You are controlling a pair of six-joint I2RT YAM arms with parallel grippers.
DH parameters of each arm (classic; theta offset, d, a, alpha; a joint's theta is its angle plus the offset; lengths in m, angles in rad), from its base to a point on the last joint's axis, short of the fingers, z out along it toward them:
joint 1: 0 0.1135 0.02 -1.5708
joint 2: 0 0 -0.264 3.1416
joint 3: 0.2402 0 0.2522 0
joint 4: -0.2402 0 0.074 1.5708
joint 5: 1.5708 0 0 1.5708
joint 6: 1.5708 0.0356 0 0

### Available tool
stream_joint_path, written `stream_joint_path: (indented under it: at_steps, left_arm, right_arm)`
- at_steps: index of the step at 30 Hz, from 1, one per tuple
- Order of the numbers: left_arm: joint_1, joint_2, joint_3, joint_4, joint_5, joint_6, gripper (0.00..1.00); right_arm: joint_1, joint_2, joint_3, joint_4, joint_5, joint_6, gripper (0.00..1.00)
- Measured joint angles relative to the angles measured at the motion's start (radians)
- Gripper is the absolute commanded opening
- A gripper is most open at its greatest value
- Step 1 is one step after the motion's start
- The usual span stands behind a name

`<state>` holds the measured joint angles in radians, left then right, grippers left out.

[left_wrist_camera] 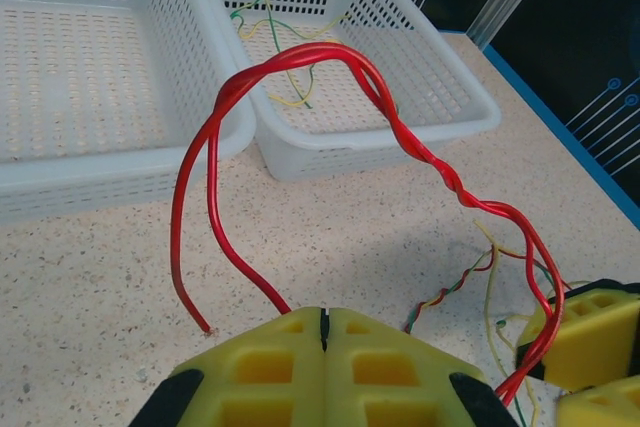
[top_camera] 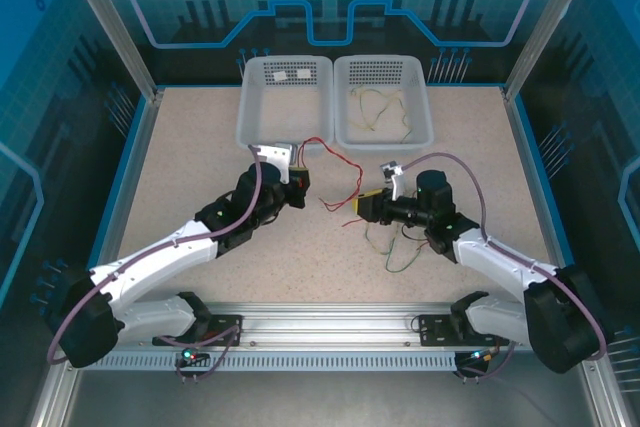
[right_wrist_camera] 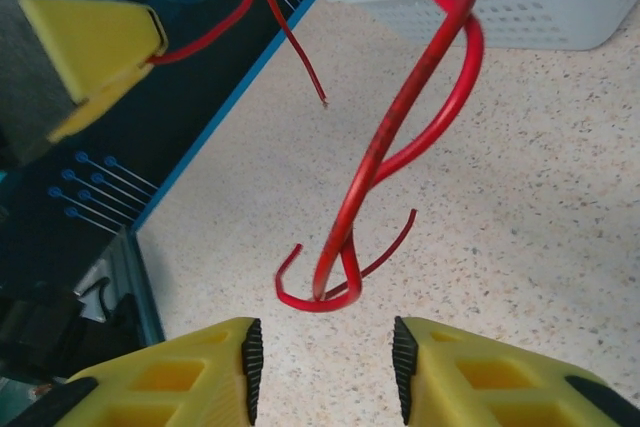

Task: Untangle the cables

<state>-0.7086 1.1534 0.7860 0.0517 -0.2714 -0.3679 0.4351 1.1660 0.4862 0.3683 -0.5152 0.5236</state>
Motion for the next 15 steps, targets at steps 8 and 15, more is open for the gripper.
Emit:
stream_joint_path:
  at_steps: [8,15]
  left_arm:
    - [0.000,-0.008,-0.006,0.006,0.003,0.000,0.00]
    - [0.013,-0.025,-0.035,0.010,-0.004,-0.012,0.00]
  right_arm:
    - [0.005,0.006,0.010,-0.005,0.057,-0.021,0.00]
    - [0.005,-0.021,0.013,-0.031,0.093,-0.039,0.00]
